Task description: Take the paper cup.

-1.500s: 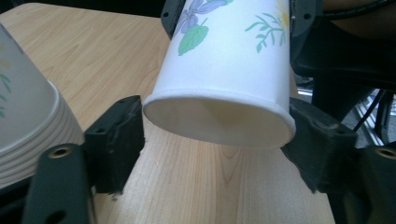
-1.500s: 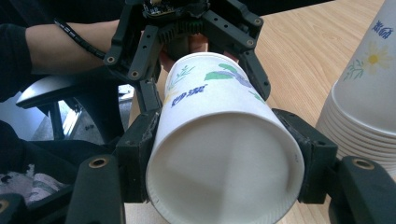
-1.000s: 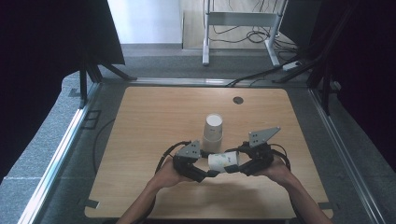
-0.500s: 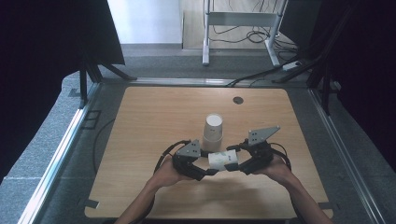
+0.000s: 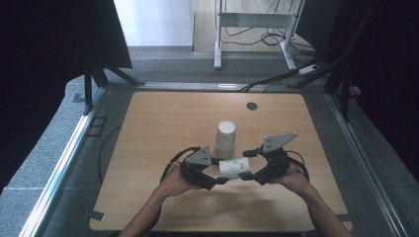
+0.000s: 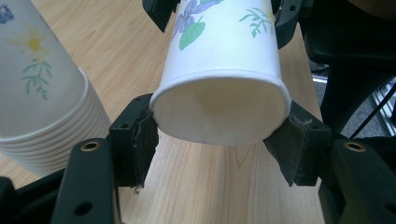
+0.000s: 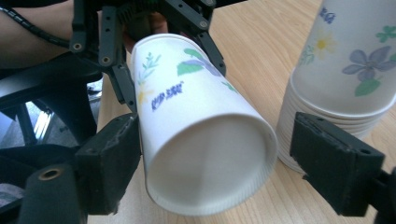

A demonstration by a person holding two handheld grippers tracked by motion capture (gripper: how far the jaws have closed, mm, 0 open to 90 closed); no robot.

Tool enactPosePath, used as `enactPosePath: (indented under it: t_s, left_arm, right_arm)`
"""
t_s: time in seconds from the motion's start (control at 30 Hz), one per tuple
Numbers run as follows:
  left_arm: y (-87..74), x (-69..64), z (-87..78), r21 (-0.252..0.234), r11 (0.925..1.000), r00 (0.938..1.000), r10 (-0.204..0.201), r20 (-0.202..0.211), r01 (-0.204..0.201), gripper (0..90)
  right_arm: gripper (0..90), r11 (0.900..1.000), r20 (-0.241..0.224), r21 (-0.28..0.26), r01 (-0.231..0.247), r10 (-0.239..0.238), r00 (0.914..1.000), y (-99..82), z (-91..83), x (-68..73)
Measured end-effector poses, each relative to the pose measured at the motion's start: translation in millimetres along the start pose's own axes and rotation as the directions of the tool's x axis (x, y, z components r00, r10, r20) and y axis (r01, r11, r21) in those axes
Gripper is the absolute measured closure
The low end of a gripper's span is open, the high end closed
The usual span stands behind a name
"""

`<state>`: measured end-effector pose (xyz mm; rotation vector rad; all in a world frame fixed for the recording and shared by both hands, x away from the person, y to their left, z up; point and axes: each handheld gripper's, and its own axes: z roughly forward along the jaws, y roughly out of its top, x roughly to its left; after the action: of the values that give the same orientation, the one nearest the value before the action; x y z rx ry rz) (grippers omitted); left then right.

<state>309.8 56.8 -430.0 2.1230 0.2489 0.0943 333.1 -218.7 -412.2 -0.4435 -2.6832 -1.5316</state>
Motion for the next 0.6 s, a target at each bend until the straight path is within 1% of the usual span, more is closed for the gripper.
enactPosePath:
  t_s: [0.2,0.3,0.43,0.6]
  left_arm:
    - [4.0,2.2,-5.8,0.024,0.9996,0.9998,-0.012,-0.017,0.013,36.1]
    - [5.8,2.9,-9.0,0.041,0.9990,0.9997,-0.014,-0.022,0.015,35.9]
    - [7.7,4.2,-14.5,0.062,0.9979,0.9992,-0.018,-0.035,0.020,35.9]
    - [9.2,7.3,-22.7,0.092,0.9953,0.9976,-0.025,-0.065,0.031,35.9]
  right_arm:
    - [12.0,0.9999,0.040,-0.002,-0.012,0.012,0.9991,-1.4,-1.9,-1.5]
    - [8.0,0.9999,0.064,0.001,-0.016,0.016,0.9978,-2.1,-2.4,-1.5]
    - [3.0,0.9997,0.080,-0.001,-0.023,0.023,0.9965,-3.9,-3.4,-1.8]
    - [1.9,0.9996,0.096,-0.007,-0.027,0.027,0.9950,-7.6,-5.4,-2.2]
